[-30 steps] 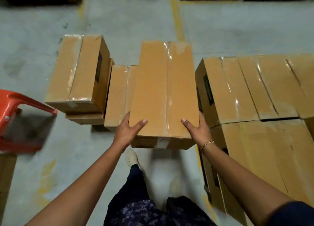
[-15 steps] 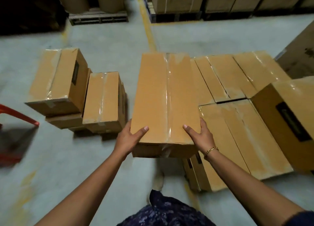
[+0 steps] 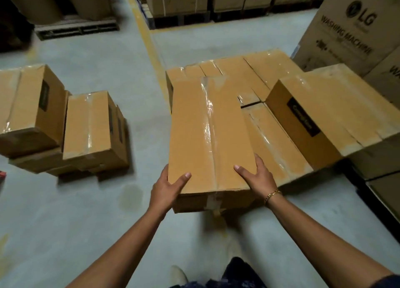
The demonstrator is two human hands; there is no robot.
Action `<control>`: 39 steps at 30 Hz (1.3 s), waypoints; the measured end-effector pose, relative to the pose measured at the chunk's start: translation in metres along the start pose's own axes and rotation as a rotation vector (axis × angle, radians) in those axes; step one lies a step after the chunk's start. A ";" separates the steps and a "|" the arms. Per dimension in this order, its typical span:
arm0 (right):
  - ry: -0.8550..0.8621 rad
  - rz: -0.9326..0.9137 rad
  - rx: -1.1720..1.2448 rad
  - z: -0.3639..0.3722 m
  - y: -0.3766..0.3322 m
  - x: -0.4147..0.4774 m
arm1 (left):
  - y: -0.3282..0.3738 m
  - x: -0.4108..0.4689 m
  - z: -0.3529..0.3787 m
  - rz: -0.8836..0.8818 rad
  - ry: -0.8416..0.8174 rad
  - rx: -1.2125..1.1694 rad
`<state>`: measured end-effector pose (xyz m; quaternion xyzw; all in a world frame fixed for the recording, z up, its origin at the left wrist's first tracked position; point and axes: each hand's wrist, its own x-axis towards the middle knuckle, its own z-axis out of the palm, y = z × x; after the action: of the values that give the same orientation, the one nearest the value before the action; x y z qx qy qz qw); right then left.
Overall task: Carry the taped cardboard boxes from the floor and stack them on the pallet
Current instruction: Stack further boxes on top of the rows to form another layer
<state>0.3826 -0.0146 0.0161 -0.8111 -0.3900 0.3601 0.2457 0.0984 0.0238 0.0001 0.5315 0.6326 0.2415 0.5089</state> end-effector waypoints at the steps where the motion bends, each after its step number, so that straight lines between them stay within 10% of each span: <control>1: 0.006 -0.003 0.005 -0.013 0.013 0.001 | 0.004 -0.005 0.016 0.003 -0.010 0.002; 19: -0.109 -0.023 -0.009 -0.308 0.252 0.095 | 0.115 -0.089 0.395 -0.143 0.028 -0.091; 39: -0.245 0.017 -0.035 -0.362 0.350 0.219 | 0.105 -0.049 0.552 -0.311 0.002 -0.034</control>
<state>0.9190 -0.0813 -0.0831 -0.7684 -0.4165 0.4518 0.1790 0.6360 -0.1175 -0.0936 0.4180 0.7038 0.1710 0.5484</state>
